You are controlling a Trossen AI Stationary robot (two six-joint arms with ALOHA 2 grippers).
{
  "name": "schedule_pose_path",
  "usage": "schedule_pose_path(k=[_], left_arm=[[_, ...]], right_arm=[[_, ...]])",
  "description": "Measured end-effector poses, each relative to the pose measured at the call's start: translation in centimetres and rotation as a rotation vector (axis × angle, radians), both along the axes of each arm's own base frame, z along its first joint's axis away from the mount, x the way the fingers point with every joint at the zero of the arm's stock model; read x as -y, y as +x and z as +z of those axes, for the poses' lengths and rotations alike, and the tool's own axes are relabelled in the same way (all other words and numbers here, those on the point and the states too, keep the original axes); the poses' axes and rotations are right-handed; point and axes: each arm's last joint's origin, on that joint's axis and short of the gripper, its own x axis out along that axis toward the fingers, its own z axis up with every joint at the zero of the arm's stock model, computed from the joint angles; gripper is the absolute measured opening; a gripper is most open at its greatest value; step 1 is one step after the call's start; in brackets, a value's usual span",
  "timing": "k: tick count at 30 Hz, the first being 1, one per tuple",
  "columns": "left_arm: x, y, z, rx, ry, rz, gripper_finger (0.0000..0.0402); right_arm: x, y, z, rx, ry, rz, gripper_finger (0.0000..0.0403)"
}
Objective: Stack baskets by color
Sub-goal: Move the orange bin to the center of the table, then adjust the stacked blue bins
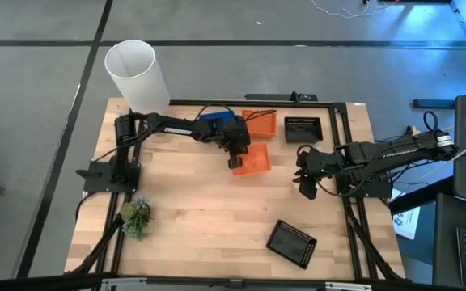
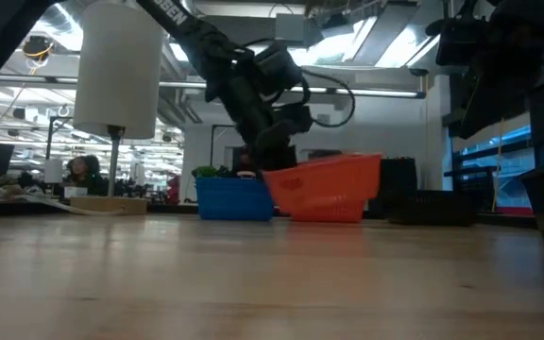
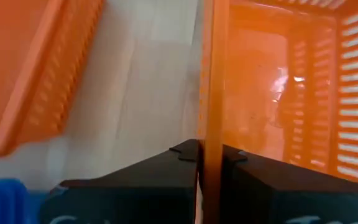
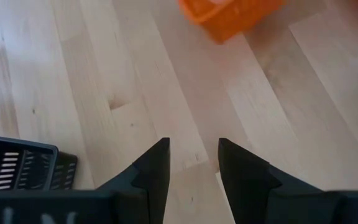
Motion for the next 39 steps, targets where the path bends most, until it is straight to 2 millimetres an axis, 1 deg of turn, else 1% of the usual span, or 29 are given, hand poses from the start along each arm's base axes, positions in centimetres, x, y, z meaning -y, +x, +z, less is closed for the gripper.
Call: schedule_pose_path(k=[3, 9, 12, 17, 20, 22, 27, 29, 31, 33, 35, 39], left_arm=[[-0.1, 0.5, 0.2, 0.045, 0.016, 0.000, 0.0000], [-0.2, 0.5, -0.4, 0.028, 0.035, -0.005, 0.0006], [-0.1, 0.5, -0.6, 0.014, 0.036, -0.013, 0.0026], [0.1, 0.7, -1.0, 0.007, 0.053, -0.027, 0.0076], [-0.1, 0.9, -0.7, 0.037, 0.090, -0.001, 0.0100], [-0.3, 1.1, -0.4, 0.068, 0.118, 0.017, 0.0109], [-0.2, 1.2, 2.1, 0.168, 0.156, 0.030, 0.0112], [0.3, 0.9, 3.0, 0.164, 0.138, 0.037, 0.0111], [1.0, 0.6, 4.2, 0.164, 0.103, 0.050, 0.0110], [2.1, -0.1, 5.8, 0.156, 0.046, 0.071, 0.0110], [3.6, -1.2, 7.4, 0.126, -0.002, 0.075, 0.0110], [6.7, -3.9, 10.2, 0.037, -0.027, 0.024, 0.0110]], right_arm=[[0.0, 0.0, 0.0, 0.003, 0.001, 0.000, 0.0135], [0.0, 0.0, 0.0, 0.005, 0.015, -0.019, 0.0135], [0.0, 0.0, 0.0, 0.005, 0.017, -0.020, 0.0135], [0.0, 0.0, 0.0, 0.005, 0.017, -0.020, 0.0135], [0.0, 0.0, 0.0, 0.004, 0.018, -0.020, 0.0135], [0.0, 0.0, 0.0, 0.004, 0.018, -0.020, 0.0135], [-0.1, 0.0, 0.0, 0.001, 0.032, -0.011, 0.0135], [-0.1, 0.0, 0.0, -0.001, 0.044, -0.002, 0.0135], [-0.1, 0.0, 0.0, -0.002, 0.055, 0.006, 0.0135], [-0.2, 0.1, 0.1, 0.005, 0.070, 0.015, 0.0135], [-0.3, 0.3, 0.2, 0.029, 0.102, 0.037, 0.0135], [-0.6, 0.9, 0.8, 0.104, 0.164, 0.082, 0.0135]])
